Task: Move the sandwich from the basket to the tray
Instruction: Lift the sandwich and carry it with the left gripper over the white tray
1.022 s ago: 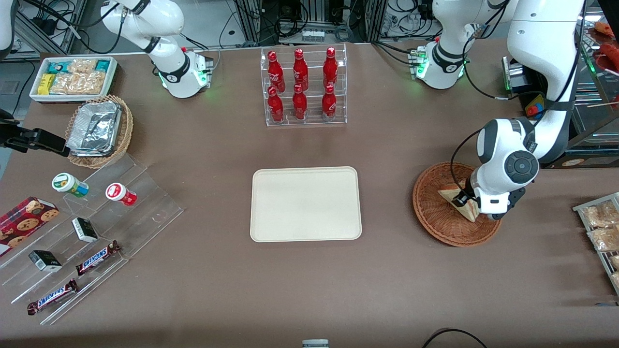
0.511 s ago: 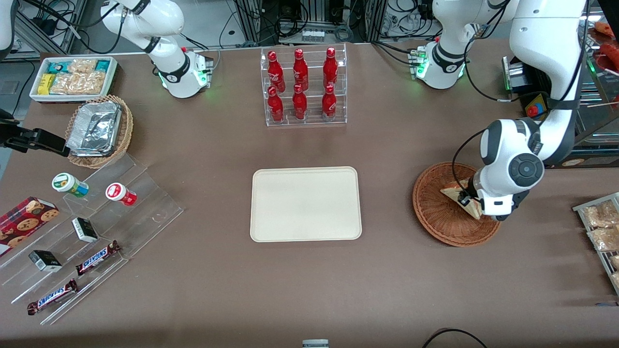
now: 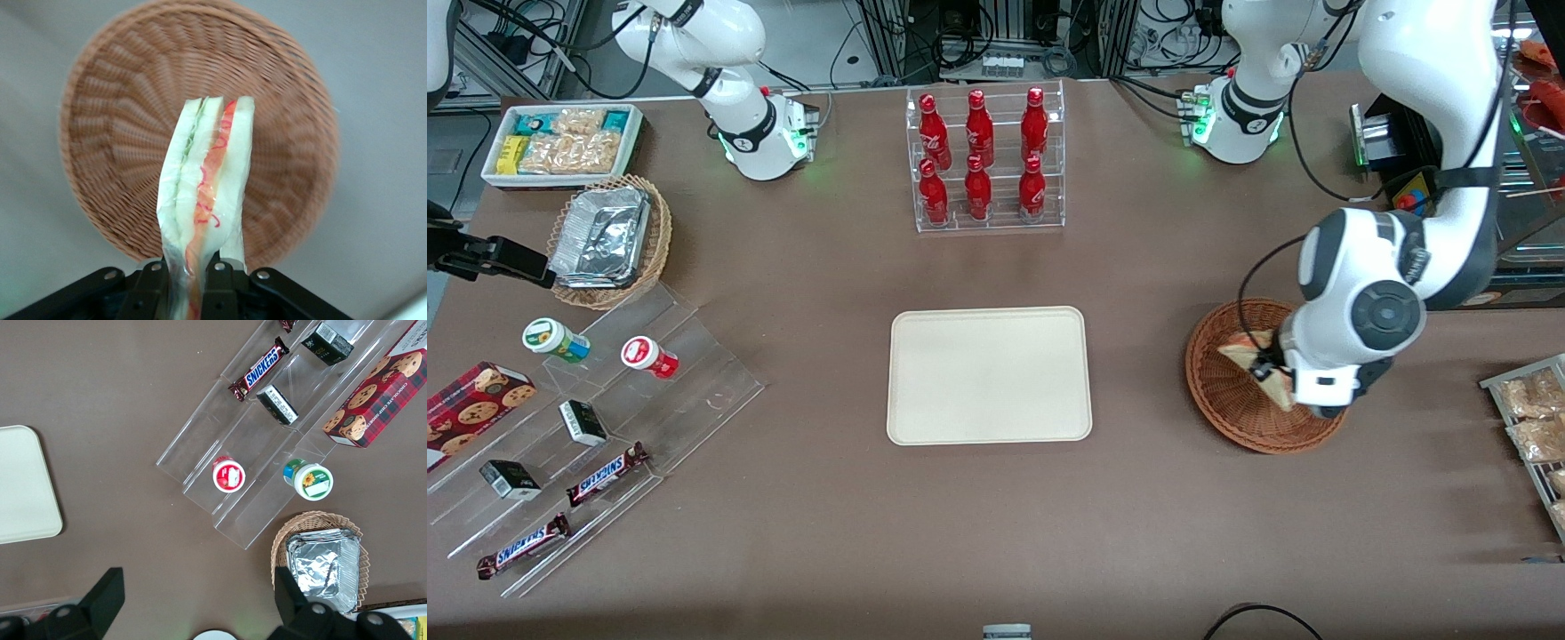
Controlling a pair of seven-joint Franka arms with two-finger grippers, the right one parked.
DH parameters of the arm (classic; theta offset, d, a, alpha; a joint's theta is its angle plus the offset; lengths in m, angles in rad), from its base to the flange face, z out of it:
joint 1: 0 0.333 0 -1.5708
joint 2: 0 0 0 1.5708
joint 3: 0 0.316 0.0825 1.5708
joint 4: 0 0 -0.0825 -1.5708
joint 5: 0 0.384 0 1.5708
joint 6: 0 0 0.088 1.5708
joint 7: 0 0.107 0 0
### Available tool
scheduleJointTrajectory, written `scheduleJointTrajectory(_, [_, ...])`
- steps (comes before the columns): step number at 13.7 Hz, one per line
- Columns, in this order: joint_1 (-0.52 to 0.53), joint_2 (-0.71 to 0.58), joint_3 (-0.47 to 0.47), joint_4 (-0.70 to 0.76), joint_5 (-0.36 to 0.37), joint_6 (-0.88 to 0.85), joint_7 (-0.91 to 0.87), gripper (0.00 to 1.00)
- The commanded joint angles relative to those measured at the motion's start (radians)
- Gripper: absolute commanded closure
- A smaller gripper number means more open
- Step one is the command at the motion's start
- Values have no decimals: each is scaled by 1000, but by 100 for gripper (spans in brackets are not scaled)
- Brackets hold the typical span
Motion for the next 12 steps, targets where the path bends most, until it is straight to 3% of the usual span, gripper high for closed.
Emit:
scheduleJointTrajectory(1, [0,-2,-87,56,13,-47,13,100])
scheduleJointTrajectory(8, [-2,82,-306,166,28,-45,200,100])
scheduleJointTrajectory(12, [-2,213,-431,259,168,-42,209,100])
